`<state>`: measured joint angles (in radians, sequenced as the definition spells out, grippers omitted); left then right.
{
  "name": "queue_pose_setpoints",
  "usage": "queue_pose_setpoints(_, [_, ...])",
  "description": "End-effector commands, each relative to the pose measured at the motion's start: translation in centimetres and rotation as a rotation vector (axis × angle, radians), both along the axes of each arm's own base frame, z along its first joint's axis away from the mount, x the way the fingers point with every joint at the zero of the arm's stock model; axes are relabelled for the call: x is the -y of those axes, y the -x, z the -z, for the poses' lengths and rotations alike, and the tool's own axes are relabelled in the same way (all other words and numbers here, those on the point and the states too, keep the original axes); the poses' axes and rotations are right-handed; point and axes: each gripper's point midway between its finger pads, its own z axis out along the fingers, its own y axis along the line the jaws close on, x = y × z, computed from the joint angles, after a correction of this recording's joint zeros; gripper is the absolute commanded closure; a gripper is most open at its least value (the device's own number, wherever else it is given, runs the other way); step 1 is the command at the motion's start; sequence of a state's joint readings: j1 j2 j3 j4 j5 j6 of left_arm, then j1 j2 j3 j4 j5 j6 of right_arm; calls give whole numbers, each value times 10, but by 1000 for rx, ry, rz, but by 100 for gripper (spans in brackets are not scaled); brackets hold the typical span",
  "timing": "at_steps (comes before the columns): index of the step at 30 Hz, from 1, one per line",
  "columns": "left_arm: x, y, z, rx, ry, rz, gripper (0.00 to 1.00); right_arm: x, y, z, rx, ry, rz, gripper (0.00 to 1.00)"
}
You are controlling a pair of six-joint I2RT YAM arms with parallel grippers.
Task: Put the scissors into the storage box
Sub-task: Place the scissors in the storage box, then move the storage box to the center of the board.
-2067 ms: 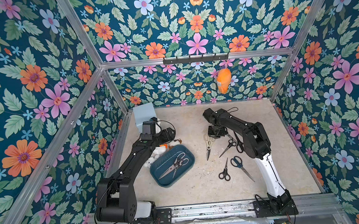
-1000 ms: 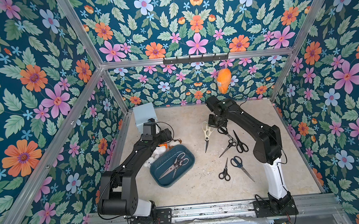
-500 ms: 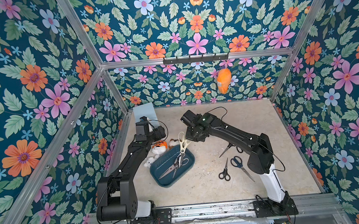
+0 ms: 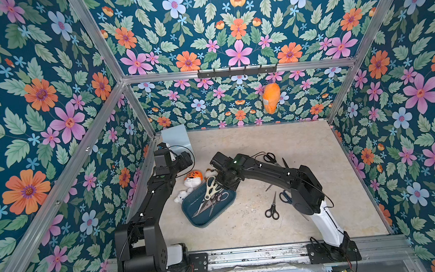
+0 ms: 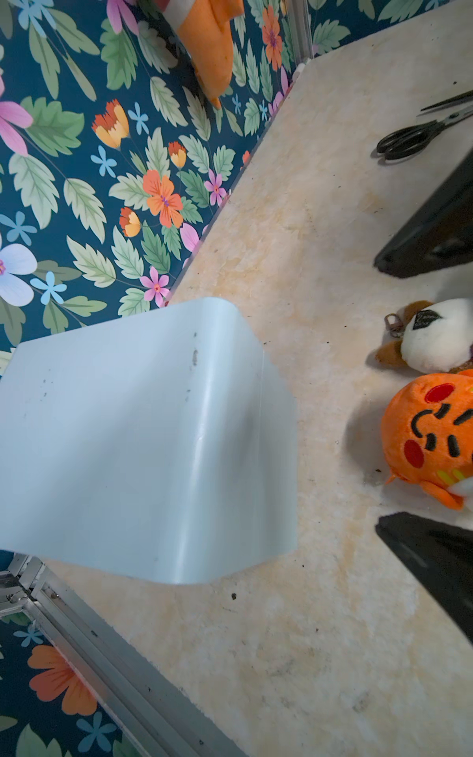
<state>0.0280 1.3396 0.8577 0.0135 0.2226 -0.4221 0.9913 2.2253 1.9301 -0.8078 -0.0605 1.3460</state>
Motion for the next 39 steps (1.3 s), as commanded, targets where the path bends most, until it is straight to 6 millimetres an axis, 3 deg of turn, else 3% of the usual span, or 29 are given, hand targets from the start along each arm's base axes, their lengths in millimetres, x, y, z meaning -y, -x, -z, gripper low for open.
queue_pose_setpoints(1, [1, -3, -8, 30, 26, 1, 5, -2, 8, 10, -52, -10, 53, 100])
queue_pose_setpoints(9, [0, -1, -8, 32, 30, -1, 5, 1, 17, 34, -129, 11, 102, 100])
queue_pose_setpoints(15, [1, -1, -8, 32, 33, 1, 5, -3, 14, 35, -121, -2, 99, 100])
queue_pose_setpoints(18, [1, -1, -8, 31, 33, 0, 5, -8, 11, 31, -103, -20, 81, 90])
queue_pose_setpoints(24, [0, -1, -9, 34, 34, 1, 5, -16, 2, 9, -20, -42, 36, 75])
queue_pose_setpoints(33, [6, -2, -5, 28, 46, 30, 5, -12, -17, -46, 179, -52, -44, 73])
queue_pose_setpoints(39, [14, -2, -1, 27, 63, 74, 5, 7, -28, -75, 320, 14, -150, 73])
